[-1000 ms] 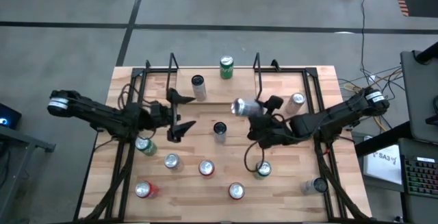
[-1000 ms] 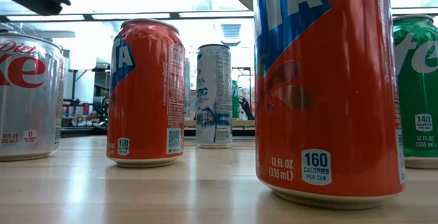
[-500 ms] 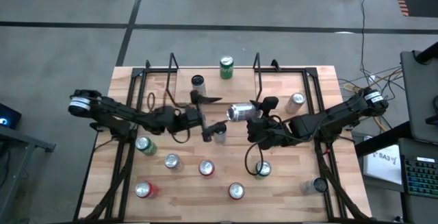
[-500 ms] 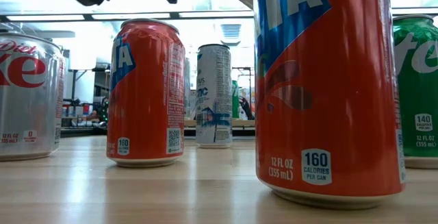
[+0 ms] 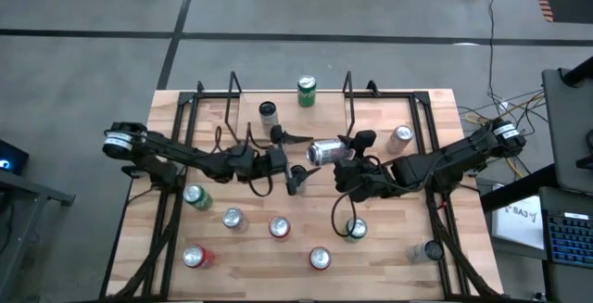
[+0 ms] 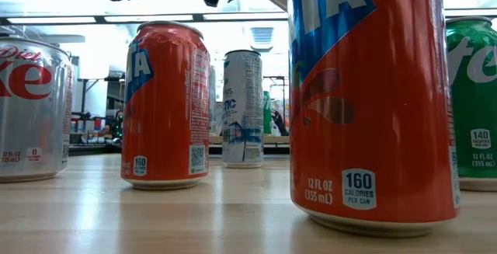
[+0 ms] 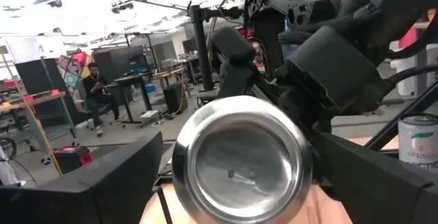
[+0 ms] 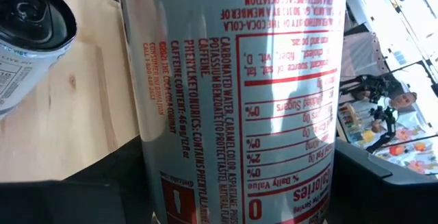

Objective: Sort soda cans
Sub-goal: Put the middle red silver soda can on the shelf

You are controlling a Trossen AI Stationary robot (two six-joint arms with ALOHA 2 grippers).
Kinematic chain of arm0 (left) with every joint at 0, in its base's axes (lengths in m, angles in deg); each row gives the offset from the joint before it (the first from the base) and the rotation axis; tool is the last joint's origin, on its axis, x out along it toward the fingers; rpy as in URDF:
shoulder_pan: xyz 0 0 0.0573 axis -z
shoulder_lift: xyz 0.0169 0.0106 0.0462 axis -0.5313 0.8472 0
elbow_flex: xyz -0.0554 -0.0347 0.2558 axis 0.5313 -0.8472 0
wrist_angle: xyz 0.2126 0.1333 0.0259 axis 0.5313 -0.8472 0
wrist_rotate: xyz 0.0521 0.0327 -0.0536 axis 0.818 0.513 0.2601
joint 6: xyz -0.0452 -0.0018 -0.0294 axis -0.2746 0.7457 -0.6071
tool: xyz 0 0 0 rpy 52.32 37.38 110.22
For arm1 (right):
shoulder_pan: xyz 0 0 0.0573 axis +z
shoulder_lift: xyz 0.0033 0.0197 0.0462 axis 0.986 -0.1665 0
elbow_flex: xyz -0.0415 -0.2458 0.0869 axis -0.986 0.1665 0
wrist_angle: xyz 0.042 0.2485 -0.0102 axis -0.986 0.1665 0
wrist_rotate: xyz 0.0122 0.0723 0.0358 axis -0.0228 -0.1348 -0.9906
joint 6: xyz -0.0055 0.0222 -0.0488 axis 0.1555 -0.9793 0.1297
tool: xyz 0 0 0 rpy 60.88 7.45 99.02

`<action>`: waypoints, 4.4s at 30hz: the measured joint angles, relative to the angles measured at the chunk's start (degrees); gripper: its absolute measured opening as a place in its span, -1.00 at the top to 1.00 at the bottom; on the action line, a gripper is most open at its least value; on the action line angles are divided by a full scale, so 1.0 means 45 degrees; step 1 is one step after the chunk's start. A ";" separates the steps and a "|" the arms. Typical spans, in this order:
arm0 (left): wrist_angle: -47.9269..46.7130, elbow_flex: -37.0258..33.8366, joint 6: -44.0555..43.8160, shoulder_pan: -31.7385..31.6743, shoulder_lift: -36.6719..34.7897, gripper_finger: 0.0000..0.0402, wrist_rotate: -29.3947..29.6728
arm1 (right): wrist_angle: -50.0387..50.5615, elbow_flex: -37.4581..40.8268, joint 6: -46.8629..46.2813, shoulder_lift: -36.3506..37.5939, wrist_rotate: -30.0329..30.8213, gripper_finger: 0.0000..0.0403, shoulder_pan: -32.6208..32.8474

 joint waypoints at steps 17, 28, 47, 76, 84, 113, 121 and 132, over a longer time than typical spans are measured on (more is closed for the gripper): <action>0.0107 0.1053 -0.0093 0.0088 0.1375 -0.85 -0.0261 | -0.0142 0.0005 0.0137 -0.0024 -0.0483 -0.42 0.0004; 0.0120 0.1151 0.0145 0.0160 0.1370 -0.41 0.0348 | -0.0227 0.0005 0.0311 -0.0024 -0.0631 -0.42 0.0000; 0.0733 -0.1504 -0.2105 0.0103 -0.4965 -0.41 -0.1688 | 0.1002 -0.1632 0.0265 0.1447 -0.1175 -0.90 0.0564; 0.9100 0.1909 -0.9147 0.0423 0.0742 -0.41 -1.0254 | -1.9777 0.0967 0.6895 -0.1918 -1.0570 -0.91 0.0720; 0.9207 0.1643 -0.8920 0.0087 0.0954 -0.41 -1.0172 | -1.9284 0.0602 0.7153 -0.1831 -1.1917 -0.91 0.0725; 0.8537 0.1559 -0.9779 -0.0329 0.1627 -0.62 -1.0531 | -1.7406 -0.0423 0.8070 -0.1894 -1.1638 -0.53 0.0743; 0.8290 0.1559 -1.0146 -0.0948 0.1303 -0.87 -1.2197 | -1.6851 -0.0379 0.7409 -0.1579 -1.1476 -0.53 0.0751; 0.7241 0.1559 -1.0792 -0.3163 0.0172 -0.83 -1.4147 | -1.3493 -0.0403 0.4309 0.0939 -0.9465 -0.51 0.0753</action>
